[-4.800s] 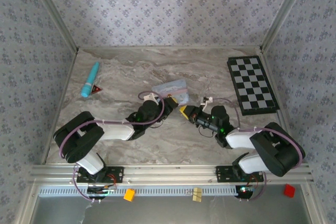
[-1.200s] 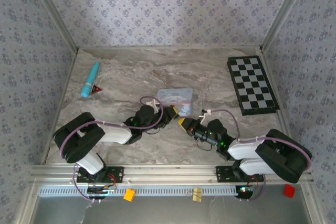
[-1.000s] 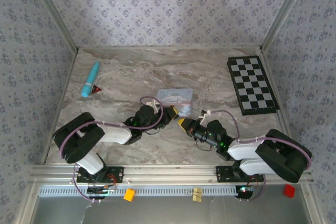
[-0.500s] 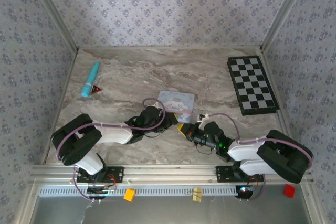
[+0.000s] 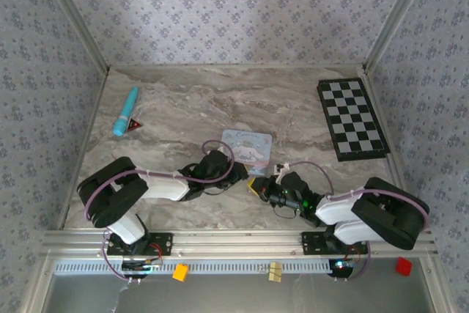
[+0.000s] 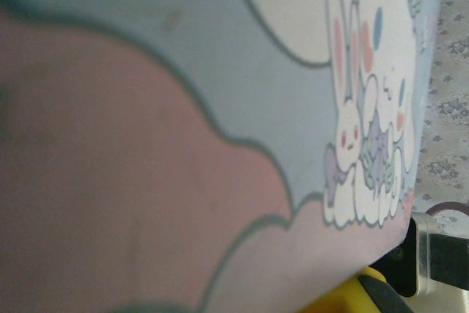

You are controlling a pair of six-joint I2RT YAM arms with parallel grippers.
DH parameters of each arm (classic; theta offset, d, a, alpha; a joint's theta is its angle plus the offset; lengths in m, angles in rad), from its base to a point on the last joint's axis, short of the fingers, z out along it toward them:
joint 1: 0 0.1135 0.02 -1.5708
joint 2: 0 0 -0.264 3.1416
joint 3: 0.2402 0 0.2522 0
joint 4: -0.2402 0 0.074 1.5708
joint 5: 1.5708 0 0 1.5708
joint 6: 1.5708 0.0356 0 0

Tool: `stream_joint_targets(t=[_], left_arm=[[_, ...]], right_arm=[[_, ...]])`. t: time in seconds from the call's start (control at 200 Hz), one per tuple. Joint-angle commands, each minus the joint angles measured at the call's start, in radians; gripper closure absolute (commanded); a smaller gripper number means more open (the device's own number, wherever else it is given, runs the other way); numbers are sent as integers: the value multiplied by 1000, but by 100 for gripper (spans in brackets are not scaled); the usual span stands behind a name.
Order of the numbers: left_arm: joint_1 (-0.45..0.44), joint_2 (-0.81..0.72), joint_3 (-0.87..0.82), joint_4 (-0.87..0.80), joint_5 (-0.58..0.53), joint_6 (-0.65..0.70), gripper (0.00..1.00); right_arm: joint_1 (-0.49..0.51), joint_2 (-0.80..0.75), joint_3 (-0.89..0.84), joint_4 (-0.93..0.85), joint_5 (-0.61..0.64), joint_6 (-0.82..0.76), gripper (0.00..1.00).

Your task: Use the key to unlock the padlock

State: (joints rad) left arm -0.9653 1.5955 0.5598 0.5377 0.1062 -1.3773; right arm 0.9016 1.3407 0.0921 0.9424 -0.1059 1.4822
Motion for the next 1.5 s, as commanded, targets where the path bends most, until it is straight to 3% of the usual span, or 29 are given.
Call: stream_joint_targets(t=[0.0,0.41,0.62,1.089,1.494], left_arm=[[-50,24,3,42,116,-11,90],[-46,49,-17,92,107,-43,79],[-38,46,-23,95,93,-45,72],[-26,54,-20,117,86,-48,67],[-24,55,-23,119,83,-51,66]], right_arm=[[3,61,12,71,74,9,100],[38,244,12,293,86,50,100],[42,213,19,238,87,42,100],[81,118,13,147,116,32,100],[107,-119,-3,-132,175,-5,100]])
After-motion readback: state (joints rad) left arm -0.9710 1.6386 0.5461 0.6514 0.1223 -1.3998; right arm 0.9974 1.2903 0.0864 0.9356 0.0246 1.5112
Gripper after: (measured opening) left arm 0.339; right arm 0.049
